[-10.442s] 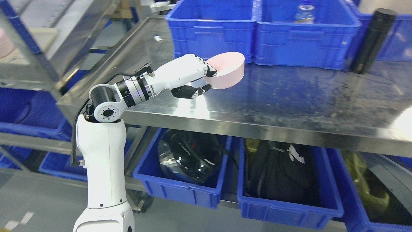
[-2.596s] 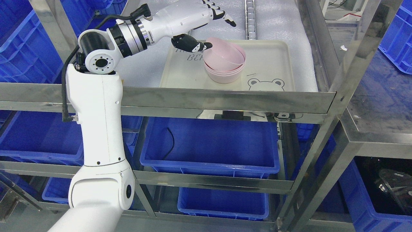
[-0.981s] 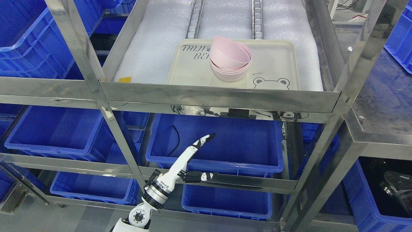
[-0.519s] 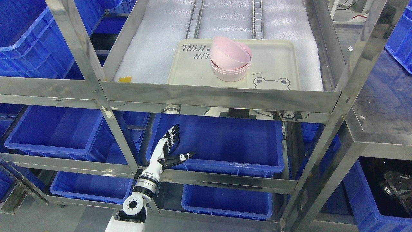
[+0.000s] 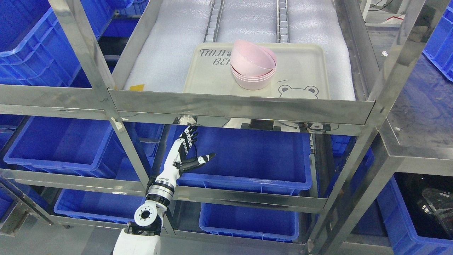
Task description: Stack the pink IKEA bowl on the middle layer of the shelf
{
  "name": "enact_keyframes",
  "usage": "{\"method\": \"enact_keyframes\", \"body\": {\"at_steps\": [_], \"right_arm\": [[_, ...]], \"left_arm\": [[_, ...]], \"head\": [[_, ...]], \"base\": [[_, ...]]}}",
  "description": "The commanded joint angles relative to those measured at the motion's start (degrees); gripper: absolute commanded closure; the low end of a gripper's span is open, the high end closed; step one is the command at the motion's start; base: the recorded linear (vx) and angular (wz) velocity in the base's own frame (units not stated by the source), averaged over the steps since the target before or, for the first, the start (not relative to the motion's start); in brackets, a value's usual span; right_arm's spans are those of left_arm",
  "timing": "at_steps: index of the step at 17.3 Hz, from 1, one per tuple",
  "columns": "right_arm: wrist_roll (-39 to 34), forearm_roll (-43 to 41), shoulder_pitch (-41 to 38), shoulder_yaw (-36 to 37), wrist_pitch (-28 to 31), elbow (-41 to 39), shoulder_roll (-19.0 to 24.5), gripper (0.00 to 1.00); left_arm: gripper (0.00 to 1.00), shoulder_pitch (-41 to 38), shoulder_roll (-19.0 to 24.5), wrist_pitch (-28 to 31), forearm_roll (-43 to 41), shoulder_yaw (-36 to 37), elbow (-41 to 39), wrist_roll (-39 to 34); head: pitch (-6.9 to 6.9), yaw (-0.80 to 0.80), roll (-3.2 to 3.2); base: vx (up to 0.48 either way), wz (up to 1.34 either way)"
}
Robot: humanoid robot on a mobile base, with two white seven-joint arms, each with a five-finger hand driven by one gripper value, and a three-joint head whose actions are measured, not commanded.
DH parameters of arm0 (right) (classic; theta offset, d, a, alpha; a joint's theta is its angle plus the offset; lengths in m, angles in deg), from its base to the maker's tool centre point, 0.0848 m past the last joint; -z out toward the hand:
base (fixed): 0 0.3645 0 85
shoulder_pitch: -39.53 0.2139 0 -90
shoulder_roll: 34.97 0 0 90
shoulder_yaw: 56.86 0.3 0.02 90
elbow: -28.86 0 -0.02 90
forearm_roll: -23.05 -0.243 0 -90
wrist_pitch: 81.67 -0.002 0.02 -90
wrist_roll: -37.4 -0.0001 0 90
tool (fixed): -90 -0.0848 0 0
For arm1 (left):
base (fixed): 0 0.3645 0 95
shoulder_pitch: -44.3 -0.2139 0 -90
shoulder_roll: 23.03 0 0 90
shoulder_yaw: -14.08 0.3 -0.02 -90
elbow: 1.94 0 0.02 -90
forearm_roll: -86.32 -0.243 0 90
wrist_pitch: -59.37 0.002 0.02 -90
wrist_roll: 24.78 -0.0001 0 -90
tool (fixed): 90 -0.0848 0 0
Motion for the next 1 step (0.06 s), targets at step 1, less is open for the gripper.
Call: {"method": "enact_keyframes", "body": {"at_steps": [1], "right_arm": [[0.0, 0.0, -0.2, 0.0, 0.0, -1.0, -1.0, 0.00]], "left_arm": [[0.00, 0.1, 1.0, 0.1, 0.4, 2.5, -3.4, -0.1]], "head": [[0.00, 0.00, 0.00]], "base": [[0.000, 0.00]]}}
